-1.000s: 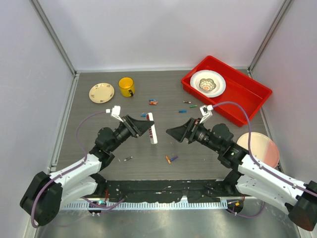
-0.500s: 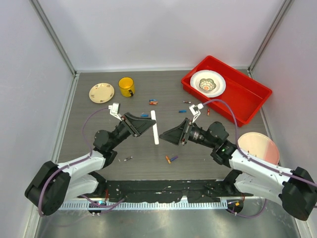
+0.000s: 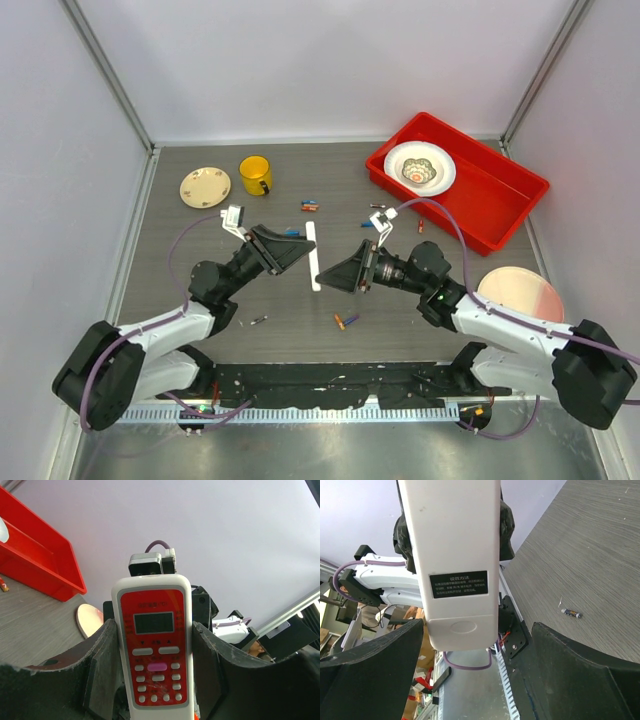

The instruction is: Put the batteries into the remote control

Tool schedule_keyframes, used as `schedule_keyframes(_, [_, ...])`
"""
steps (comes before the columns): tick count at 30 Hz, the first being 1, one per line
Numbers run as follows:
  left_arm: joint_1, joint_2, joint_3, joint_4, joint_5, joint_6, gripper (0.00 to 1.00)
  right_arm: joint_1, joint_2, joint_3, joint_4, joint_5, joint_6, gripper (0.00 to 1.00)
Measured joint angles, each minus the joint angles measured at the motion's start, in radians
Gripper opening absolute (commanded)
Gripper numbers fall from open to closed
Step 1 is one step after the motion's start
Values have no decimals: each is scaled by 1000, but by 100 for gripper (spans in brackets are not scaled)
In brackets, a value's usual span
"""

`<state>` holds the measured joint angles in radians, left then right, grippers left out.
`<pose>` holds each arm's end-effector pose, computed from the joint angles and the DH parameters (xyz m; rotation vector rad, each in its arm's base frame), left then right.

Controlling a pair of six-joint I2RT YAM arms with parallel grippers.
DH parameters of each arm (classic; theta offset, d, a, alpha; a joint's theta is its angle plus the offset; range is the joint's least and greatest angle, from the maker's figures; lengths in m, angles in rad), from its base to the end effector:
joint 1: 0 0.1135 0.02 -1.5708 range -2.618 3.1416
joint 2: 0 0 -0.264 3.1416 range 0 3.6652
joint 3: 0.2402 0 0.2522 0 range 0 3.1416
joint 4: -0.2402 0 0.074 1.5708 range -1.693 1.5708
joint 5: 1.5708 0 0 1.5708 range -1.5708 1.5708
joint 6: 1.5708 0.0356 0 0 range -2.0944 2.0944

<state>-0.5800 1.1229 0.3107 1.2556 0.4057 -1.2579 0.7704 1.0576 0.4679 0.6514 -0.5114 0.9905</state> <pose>0.1714 -0.1291 0.2607 -0.0337 1.3812 -1.8162 0.1545 0.1742 0.2636 -0.2908 1.7886 1.7224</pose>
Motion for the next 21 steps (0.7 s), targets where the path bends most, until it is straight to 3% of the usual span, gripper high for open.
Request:
schedule_keyframes(7, [0, 18, 0, 16, 6, -2, 0, 6, 45, 22, 49, -14, 15, 94])
schedule_keyframes(10, [0, 25, 0, 20, 6, -7, 0, 21, 69, 37, 58, -16, 14, 90])
schedule_keyframes(13, [0, 26, 0, 21, 6, -14, 0, 35, 87, 50, 59, -19, 11, 79])
schedule_keyframes(18, [0, 28, 0, 24, 5, -12, 2, 43, 101, 52, 63, -29, 10, 49])
schedule_keyframes(19, [0, 29, 0, 26, 5, -18, 9, 45, 101, 52, 65, -30, 9, 39])
schedule_keyframes(20, [0, 29, 0, 27, 4, -18, 43, 45, 100, 52, 66, -32, 9, 35])
schedule_keyframes(21, [0, 29, 0, 26, 5, -17, 64, 45, 100, 52, 65, -33, 6, 31])
